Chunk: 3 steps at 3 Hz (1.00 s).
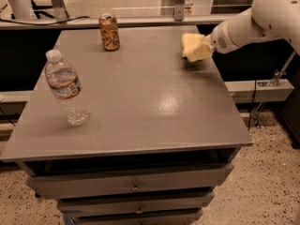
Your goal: Move sponge near orange can
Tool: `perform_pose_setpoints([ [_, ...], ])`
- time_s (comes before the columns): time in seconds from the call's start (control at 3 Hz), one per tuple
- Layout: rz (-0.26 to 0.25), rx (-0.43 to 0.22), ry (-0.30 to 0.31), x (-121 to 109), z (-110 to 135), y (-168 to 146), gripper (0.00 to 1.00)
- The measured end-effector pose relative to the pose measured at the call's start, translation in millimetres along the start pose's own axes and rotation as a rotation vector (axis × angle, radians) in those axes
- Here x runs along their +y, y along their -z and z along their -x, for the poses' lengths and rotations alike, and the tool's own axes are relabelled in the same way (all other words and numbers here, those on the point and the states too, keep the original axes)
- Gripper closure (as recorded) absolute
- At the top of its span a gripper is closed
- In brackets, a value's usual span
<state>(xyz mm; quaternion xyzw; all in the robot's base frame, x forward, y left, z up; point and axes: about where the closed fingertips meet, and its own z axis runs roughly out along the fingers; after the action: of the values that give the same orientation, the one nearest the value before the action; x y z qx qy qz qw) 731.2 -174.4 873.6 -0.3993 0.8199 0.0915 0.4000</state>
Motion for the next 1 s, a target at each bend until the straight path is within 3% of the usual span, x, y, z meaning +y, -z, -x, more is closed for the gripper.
perform_pose_setpoints([
  [0.33, 0.039, -0.068, 0.043, 15.9, 40.3, -3.3, 1.0],
  [1.0, 0.147, -0.082, 0.148, 69.1, 94.4, -57.4, 1.0],
])
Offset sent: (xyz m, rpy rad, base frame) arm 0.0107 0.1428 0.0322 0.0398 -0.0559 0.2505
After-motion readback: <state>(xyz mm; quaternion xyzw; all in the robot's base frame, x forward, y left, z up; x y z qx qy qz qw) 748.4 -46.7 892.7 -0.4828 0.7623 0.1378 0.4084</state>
